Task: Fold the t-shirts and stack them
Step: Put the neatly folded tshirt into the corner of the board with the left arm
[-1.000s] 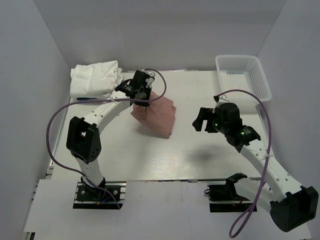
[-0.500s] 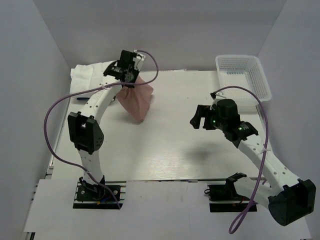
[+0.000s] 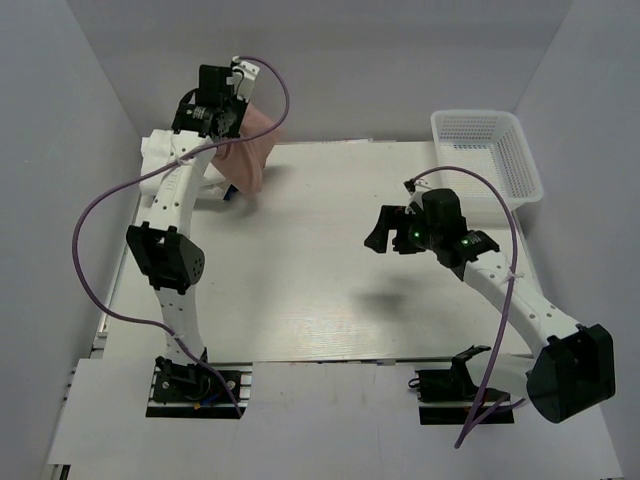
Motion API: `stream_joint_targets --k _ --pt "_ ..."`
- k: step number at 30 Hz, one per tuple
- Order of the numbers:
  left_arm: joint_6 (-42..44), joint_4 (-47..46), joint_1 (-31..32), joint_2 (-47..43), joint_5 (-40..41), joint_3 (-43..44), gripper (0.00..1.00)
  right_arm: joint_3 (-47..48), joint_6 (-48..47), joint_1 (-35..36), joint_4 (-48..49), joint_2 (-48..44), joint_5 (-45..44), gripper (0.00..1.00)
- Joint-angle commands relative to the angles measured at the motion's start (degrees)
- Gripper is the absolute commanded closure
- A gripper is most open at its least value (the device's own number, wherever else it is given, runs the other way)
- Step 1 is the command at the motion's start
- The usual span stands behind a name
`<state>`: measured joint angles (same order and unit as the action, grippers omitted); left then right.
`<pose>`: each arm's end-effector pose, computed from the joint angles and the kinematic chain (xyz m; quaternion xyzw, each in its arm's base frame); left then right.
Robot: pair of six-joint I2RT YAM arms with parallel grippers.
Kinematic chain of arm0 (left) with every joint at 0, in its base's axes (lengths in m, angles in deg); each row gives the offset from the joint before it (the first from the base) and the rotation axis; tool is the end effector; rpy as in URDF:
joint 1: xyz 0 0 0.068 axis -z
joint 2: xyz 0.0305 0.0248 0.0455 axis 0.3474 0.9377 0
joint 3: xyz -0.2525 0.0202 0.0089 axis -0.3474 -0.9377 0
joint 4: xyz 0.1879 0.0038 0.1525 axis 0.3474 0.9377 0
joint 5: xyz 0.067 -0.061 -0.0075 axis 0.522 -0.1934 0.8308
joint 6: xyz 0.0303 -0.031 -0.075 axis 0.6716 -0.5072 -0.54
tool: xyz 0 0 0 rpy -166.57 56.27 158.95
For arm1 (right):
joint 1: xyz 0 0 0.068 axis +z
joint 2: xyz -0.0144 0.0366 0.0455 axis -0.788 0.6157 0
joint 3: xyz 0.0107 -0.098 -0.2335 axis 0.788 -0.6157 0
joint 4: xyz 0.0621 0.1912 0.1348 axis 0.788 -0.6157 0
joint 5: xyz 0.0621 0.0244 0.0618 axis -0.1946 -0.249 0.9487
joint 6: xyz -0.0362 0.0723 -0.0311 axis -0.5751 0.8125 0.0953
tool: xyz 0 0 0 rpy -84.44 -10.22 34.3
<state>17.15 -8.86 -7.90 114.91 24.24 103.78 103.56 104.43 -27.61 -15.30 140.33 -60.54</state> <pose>0.4448 -0.0841 0.3588 0.1908 0.8681 0.0995 0.4474 0.2497 0.1306 0.2507 -0.0689 0.8754 0.2682 0.3962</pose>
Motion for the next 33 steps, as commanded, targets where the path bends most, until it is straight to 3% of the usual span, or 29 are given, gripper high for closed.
stream_joint_targets --k 1,13,28,29,31,32,33 --pt "1.16 -2.2 -1.79 -3.8 -2.92 3.72 1.0 3.33 1.33 -0.3 4.02 1.13 2.78 0.09" --pt "-0.77 -6.33 -11.53 -6.01 -7.84 2.49 1.0 5.27 2.74 -0.3 5.52 4.83 7.26 0.09" --pt "-3.58 -9.31 -25.96 6.82 -18.3 -1.2 1.0 10.97 1.86 -0.21 3.24 13.35 7.96 0.09" --pt "-3.59 -9.32 -26.48 7.7 -18.3 -1.2 0.97 11.68 1.78 -0.12 2.89 14.4 7.88 0.09" --pt "-4.99 -9.84 -27.28 10.16 -17.43 0.37 0.72 12.65 1.42 -0.04 2.19 15.98 8.31 0.09" --pt "-6.21 -9.85 -27.98 10.69 -17.43 0.38 0.35 13.35 1.16 -0.3 2.18 16.34 8.4 0.09" --pt "-7.09 -9.85 -28.5 10.69 -17.43 1.08 0.18 13.62 0.9 -0.13 2.18 17.38 8.4 0.09"
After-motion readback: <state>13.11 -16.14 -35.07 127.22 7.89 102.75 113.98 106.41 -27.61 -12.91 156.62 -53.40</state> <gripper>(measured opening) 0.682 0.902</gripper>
